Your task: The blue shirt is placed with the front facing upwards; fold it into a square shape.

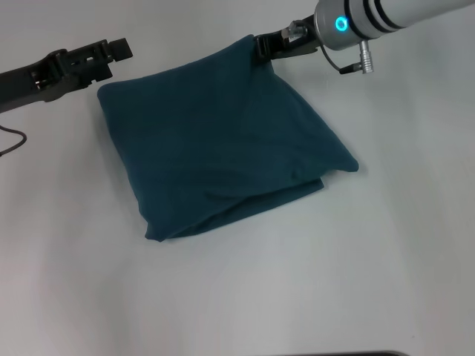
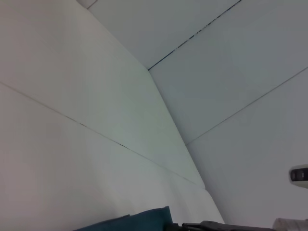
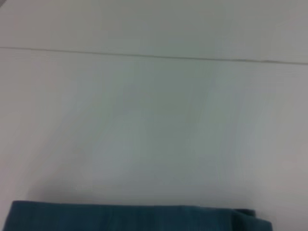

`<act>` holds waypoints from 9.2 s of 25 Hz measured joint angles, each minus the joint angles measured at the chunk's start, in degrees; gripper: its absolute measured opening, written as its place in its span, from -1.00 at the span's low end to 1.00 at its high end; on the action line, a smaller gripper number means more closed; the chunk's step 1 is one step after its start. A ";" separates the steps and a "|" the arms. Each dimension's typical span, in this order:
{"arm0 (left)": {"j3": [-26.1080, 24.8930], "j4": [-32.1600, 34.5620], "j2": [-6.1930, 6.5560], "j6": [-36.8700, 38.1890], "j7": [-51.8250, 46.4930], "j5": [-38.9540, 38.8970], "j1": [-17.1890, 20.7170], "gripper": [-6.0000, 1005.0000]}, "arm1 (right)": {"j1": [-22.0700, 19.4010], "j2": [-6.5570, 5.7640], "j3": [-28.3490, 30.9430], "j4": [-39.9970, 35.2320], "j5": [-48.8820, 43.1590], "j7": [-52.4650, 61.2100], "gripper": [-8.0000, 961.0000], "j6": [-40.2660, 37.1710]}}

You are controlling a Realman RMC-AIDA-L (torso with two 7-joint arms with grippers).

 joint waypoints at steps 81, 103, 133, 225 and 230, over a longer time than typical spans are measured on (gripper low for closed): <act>-9.67 5.26 0.76 10.30 -7.50 -8.87 1.79 0.74 | -1.70 -5.25 16.74 6.48 16.21 0.08 0.42 -5.22; -9.66 4.74 0.97 10.47 -4.57 -8.90 2.21 0.74 | 1.37 -0.86 14.65 12.45 16.24 4.20 0.42 4.62; -3.90 5.69 2.32 16.13 -5.49 -5.08 4.63 0.74 | -28.81 -7.14 15.66 -14.52 38.55 -36.82 0.42 -43.62; 5.37 8.98 1.36 -5.14 -15.62 14.22 -4.42 -0.81 | -33.35 -3.54 20.30 -16.31 31.99 -47.63 0.42 -48.32; 5.37 9.63 1.83 -6.88 -15.44 14.77 -5.08 -0.82 | -33.20 -3.40 20.30 -16.30 31.98 -47.63 0.42 -48.16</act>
